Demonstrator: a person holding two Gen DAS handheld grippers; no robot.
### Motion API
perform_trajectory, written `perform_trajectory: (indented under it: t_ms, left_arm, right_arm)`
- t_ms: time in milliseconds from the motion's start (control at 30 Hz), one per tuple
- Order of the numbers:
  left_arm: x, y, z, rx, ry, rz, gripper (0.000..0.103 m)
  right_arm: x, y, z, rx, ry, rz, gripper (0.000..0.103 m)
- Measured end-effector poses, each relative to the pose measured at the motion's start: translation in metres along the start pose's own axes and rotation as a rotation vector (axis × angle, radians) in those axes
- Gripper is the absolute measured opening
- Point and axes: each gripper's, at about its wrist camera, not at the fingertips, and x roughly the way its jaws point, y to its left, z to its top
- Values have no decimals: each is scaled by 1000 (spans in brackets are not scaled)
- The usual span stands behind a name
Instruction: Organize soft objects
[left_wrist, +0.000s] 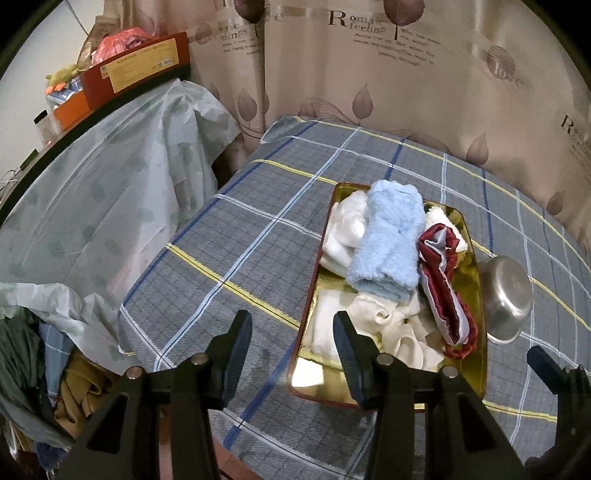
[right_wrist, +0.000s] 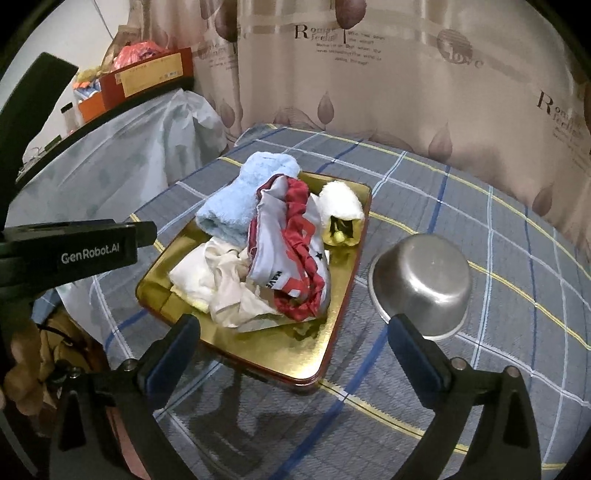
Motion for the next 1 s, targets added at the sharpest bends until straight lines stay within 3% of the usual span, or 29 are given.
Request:
perform_trajectory:
  t_ms: [1000]
  left_arm:
    - [-3, -3, -3, 11, 4, 4, 47]
  right_arm:
    - [3, -6, -4, 33, 35, -2, 101]
